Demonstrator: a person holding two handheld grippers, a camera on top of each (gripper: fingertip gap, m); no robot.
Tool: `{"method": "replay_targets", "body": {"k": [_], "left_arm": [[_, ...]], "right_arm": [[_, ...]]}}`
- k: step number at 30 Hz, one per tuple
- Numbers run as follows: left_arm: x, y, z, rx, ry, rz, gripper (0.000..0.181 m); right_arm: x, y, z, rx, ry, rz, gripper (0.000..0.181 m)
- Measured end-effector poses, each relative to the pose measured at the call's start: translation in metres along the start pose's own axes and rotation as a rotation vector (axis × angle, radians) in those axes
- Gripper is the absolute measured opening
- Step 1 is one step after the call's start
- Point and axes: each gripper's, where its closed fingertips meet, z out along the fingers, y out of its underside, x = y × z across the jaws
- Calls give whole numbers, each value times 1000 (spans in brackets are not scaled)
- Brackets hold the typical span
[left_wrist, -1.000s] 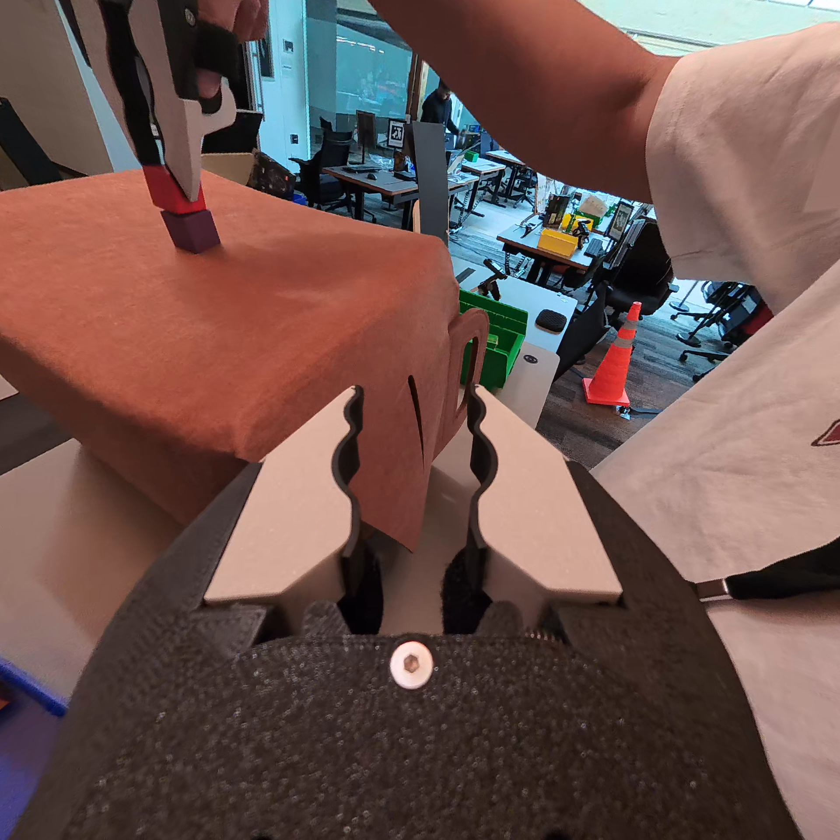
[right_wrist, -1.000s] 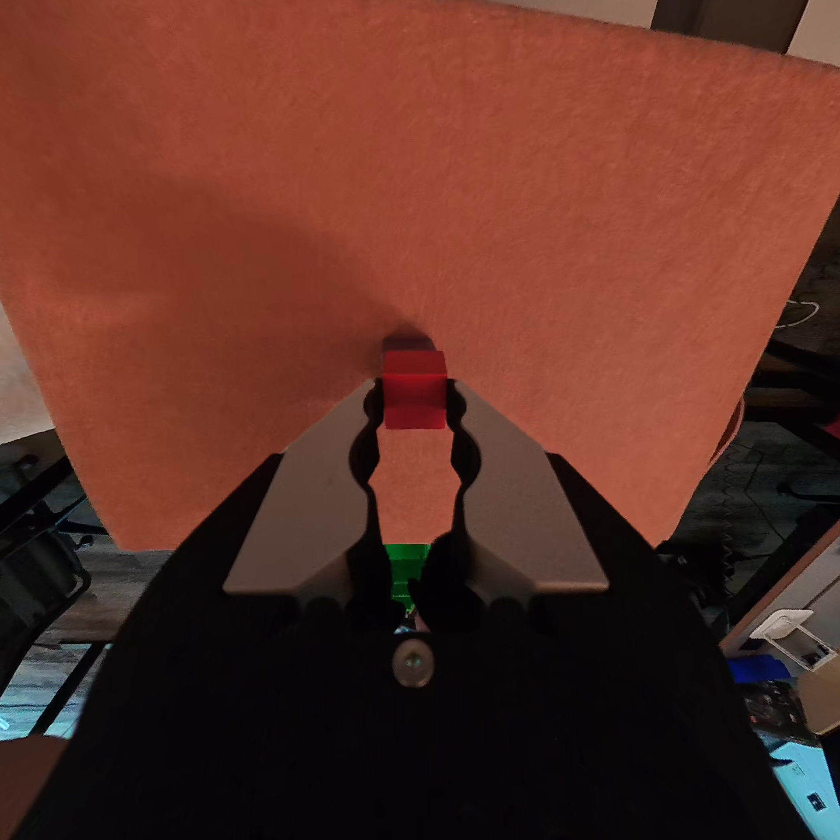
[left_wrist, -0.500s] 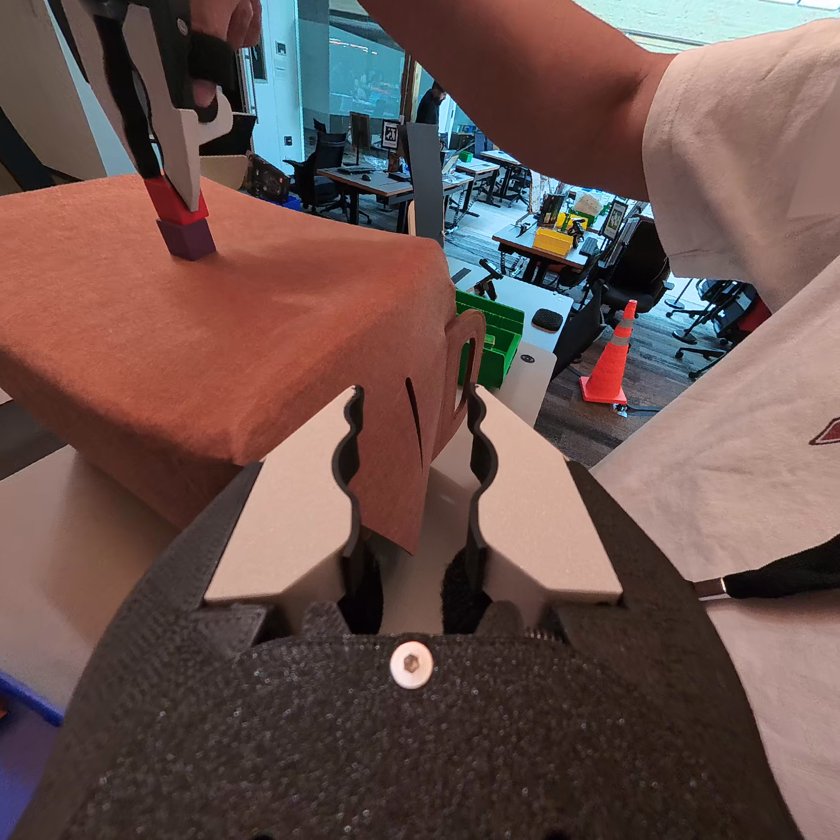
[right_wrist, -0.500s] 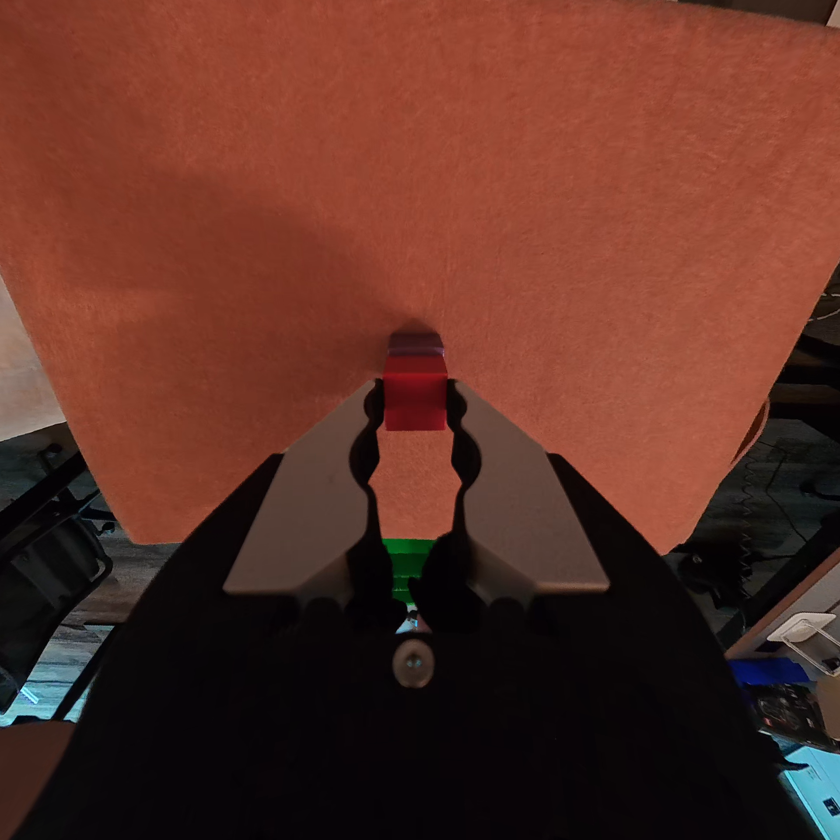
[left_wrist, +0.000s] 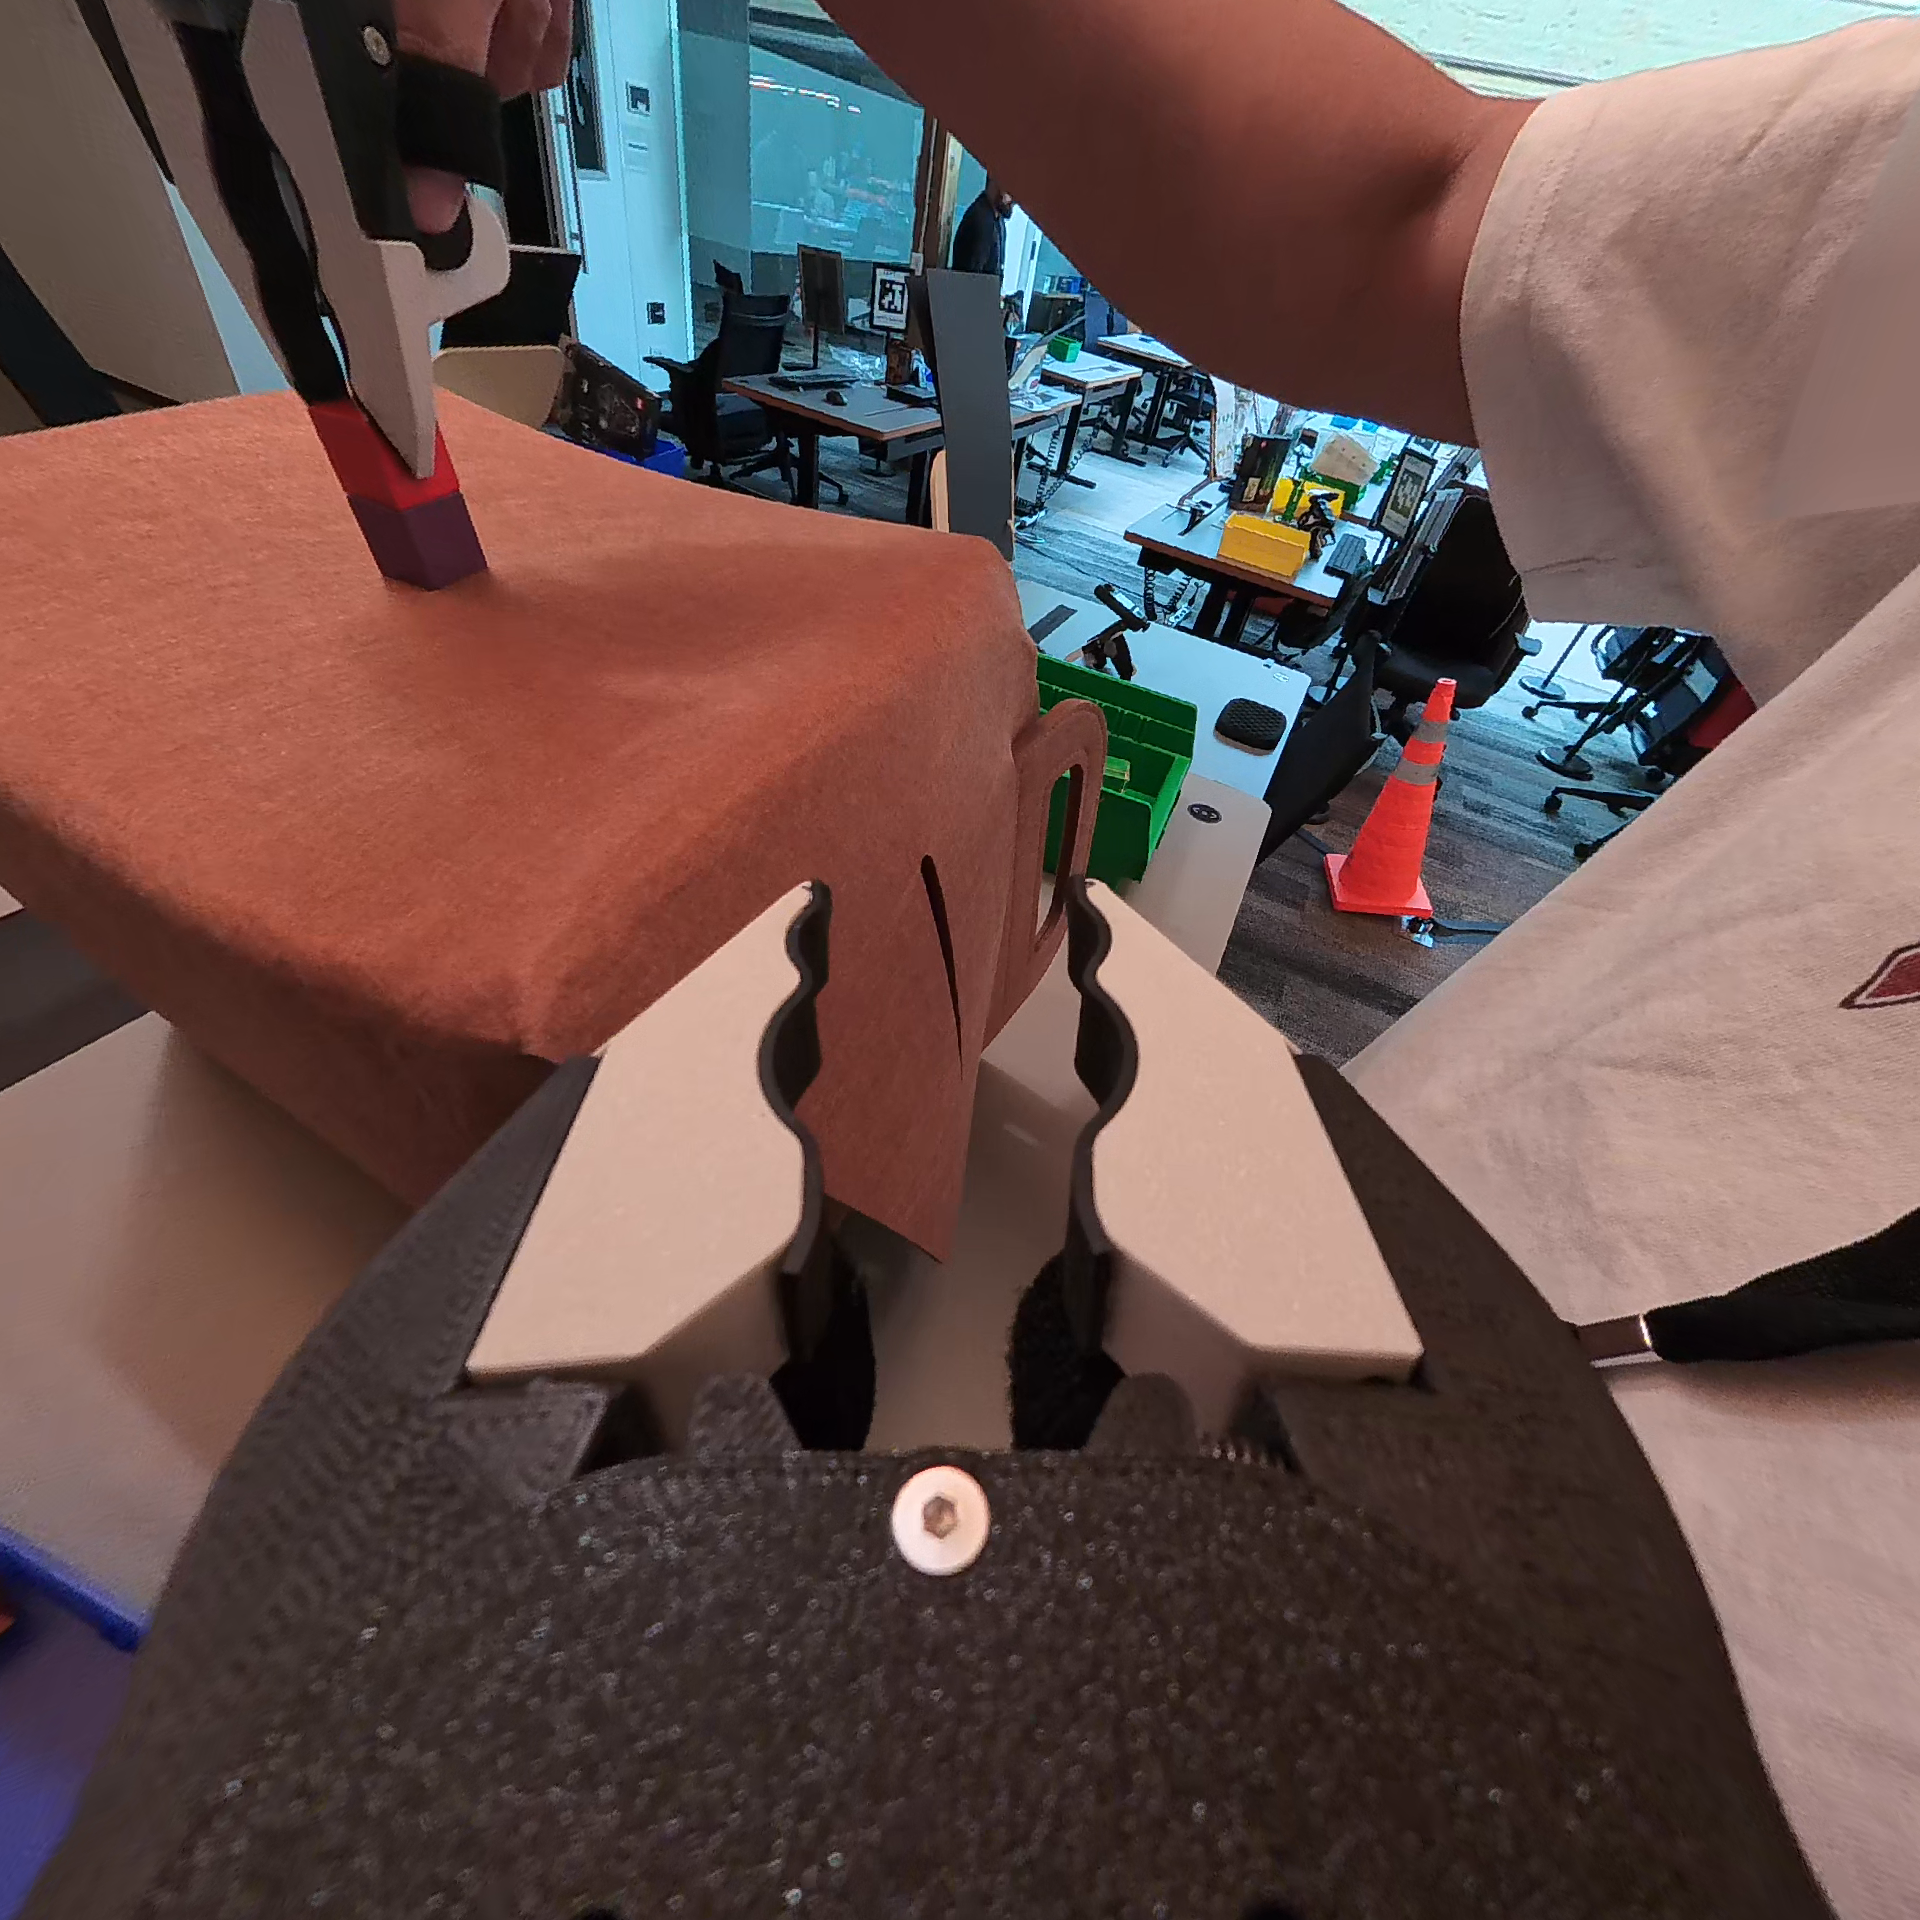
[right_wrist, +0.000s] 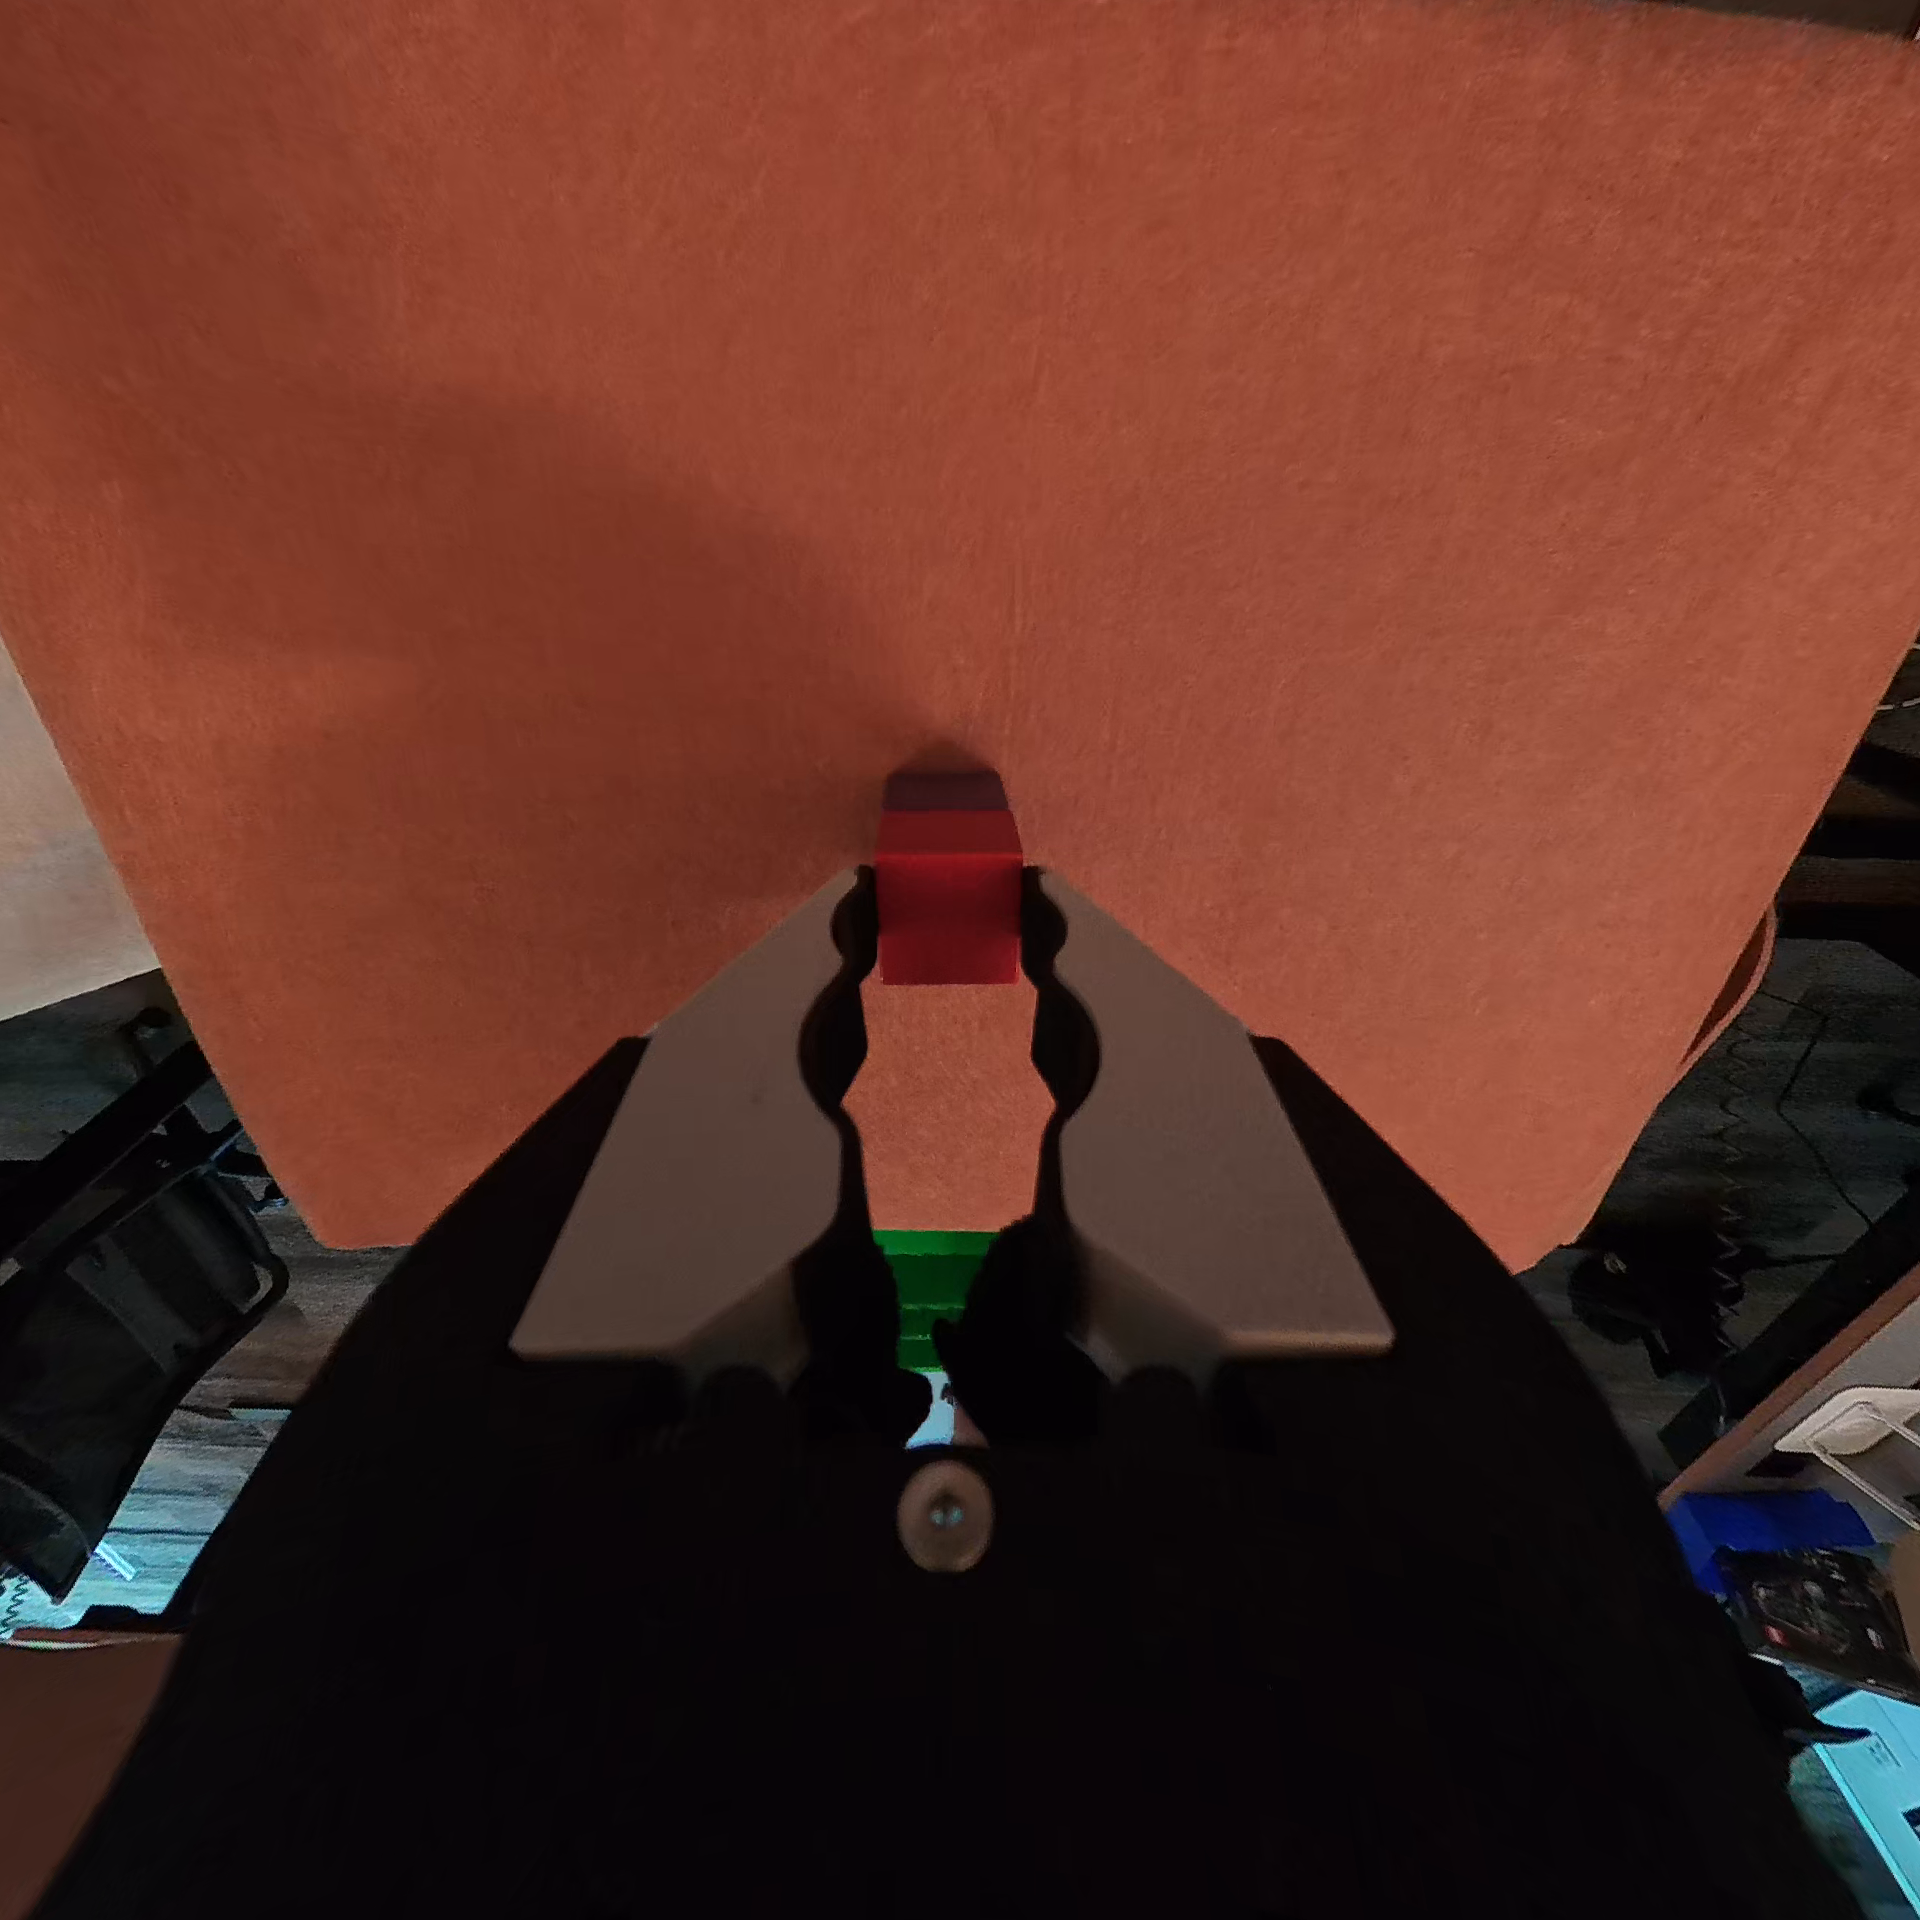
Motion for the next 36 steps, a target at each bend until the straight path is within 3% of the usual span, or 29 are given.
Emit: {"method": "replay_targets", "body": {"k": [5,8,12,16,20,22,25,27,31,34,36], "left_arm": [[1,1,-1,-4,-2,4,47],[0,1,-1,-4,-5,4,47],[-9,5,-5,-23,-37,-5,47],[-44,29,-22,-127,-131,-61,47],[-91,60,-49,-247,-273,-76,47],[-103,51,-51,-224,-257,-86,47],[-129,4,-35,-112,-191,-79,47],[-155,-12,-18,-122,-160,-80,47],[-190,-31,27,-219,-129,60,47],[-251,-21,53,-410,-308,255,48],[-262,-10,69,-471,-258,208,48]], "right_arm": [[-1,2,2,-10,-13,2,28],[0,0,0,2,-1,-1,39],[-1,-2,-18,65,47,-7,47],[-27,-2,-56,281,151,-27,47],[-78,28,-82,605,266,7,46],[-108,45,-88,821,310,43,42],[-146,68,-88,1103,382,112,34],[-163,77,-80,1219,424,170,32],[-178,89,-48,1209,439,281,32],[-185,95,-30,1174,429,315,31],[-192,99,-24,1180,405,341,31]]}}
